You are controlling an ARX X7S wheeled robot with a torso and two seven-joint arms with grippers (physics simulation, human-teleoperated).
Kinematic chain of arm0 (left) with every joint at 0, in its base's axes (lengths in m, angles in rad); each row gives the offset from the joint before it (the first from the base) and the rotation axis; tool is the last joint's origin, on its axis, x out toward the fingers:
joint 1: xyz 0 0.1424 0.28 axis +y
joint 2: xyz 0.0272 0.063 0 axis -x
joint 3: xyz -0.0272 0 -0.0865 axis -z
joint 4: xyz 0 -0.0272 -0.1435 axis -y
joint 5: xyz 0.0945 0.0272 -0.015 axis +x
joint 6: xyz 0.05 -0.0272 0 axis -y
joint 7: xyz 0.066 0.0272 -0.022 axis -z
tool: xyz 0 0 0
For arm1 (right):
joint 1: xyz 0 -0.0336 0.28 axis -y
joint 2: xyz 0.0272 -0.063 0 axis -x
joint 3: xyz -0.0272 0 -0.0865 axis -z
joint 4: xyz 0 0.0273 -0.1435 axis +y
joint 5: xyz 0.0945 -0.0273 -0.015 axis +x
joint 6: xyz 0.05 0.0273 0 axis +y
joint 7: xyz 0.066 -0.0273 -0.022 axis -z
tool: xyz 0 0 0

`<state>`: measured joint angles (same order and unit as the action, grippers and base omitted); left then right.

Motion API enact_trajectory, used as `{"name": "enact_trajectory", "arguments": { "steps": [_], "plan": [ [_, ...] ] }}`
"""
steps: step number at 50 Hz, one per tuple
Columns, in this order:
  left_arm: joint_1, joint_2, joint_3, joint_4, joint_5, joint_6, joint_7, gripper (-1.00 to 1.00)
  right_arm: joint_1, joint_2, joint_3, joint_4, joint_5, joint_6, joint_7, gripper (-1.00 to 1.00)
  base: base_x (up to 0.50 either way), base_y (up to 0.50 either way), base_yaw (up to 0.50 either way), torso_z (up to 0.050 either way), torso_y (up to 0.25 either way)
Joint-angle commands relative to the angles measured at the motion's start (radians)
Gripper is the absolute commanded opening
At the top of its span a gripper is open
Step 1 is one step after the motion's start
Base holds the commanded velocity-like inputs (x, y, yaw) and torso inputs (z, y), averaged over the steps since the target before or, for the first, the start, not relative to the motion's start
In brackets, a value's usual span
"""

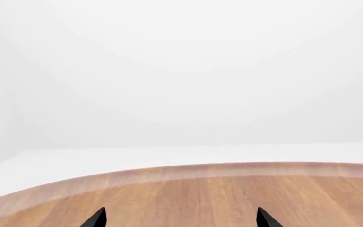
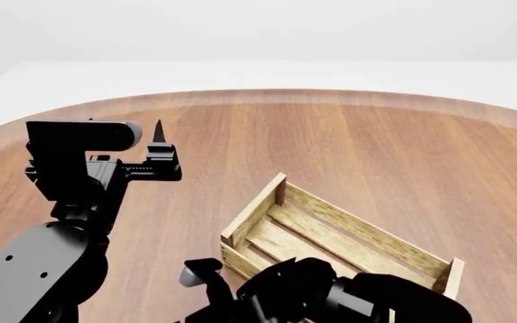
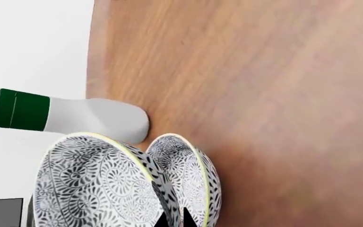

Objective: Stack the right bowl on the left bowl and place them in the tray.

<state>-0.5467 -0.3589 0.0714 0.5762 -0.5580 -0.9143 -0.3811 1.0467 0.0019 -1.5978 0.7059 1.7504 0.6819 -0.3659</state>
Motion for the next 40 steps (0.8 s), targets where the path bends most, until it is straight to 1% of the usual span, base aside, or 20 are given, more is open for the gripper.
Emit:
{"name": "enact_trajectory", "arguments": {
  "steps": [1, 15, 26, 40],
  "plan": [
    [0.002, -0.002, 0.009, -0.002, 0.001, 0.003, -0.003, 1.0, -0.012, -0.002, 0.018, -0.025, -0.019, -0.025, -0.051, -1.0, 0.0, 0.0, 0.0, 0.0, 0.0],
    [-0.005, -0.009, 0.019, 0.007, -0.003, -0.007, -0.009, 1.0, -0.013, -0.002, 0.019, -0.057, -0.034, -0.085, -0.087, -1.0, 0.0, 0.0, 0.0, 0.0, 0.0],
    [-0.006, -0.016, 0.031, 0.01, 0.002, -0.003, -0.011, 1.0, -0.004, -0.002, 0.018, -0.047, -0.017, -0.085, -0.085, -1.0, 0.0, 0.0, 0.0, 0.0, 0.0],
    [0.0, -0.024, 0.045, 0.009, 0.014, 0.01, -0.015, 1.0, -0.012, -0.002, 0.018, -0.048, -0.029, -0.079, -0.1, -1.0, 0.0, 0.0, 0.0, 0.0, -0.242]
  ]
}}
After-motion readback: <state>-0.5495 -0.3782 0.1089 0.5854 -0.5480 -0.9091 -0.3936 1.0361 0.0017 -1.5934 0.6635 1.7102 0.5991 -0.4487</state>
